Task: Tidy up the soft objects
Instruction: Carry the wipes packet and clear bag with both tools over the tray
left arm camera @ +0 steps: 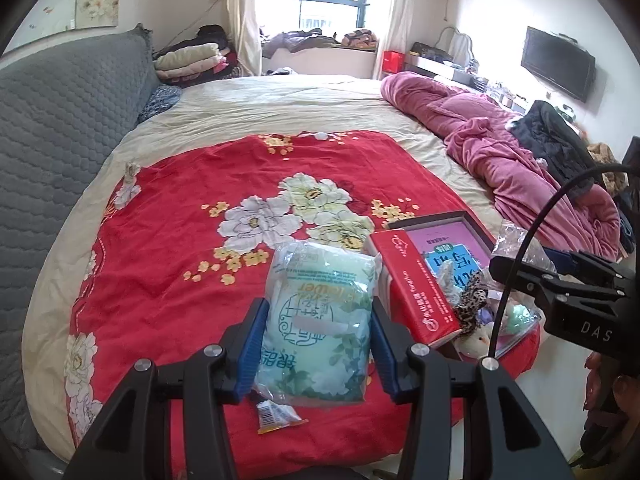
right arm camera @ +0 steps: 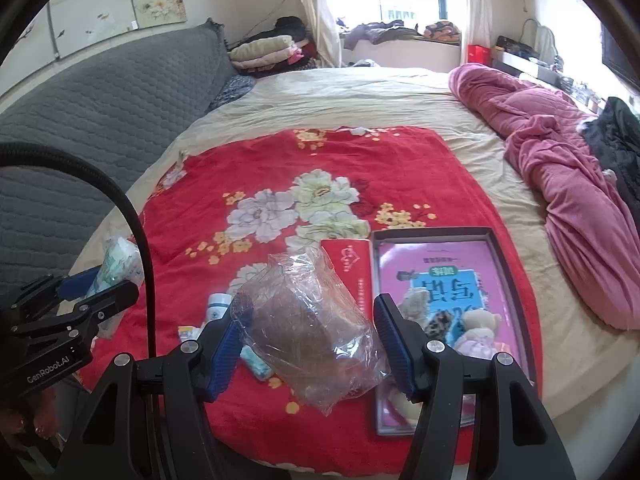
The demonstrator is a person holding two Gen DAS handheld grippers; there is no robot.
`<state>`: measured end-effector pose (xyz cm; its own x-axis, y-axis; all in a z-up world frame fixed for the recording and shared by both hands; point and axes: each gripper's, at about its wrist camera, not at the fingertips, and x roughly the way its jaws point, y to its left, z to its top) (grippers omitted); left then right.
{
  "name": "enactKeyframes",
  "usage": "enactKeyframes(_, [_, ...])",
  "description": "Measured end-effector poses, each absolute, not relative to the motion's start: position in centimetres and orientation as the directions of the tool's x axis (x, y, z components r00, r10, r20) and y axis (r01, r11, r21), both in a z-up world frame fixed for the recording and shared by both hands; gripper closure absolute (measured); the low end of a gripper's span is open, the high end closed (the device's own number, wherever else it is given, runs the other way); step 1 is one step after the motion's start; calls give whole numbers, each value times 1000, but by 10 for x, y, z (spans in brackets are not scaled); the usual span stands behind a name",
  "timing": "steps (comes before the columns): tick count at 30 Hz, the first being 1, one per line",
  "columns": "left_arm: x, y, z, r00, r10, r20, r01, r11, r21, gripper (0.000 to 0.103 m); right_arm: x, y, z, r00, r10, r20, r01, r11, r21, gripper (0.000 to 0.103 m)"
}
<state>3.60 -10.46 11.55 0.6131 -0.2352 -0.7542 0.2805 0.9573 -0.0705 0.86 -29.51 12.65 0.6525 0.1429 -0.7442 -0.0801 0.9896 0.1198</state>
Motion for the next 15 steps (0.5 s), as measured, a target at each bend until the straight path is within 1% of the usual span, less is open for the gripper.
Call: enactKeyframes(15, [43, -162, 103, 575, -276, -770, 357, 932, -67, 54, 2, -352, 121, 661, 94, -744, 6, 991, 130, 38])
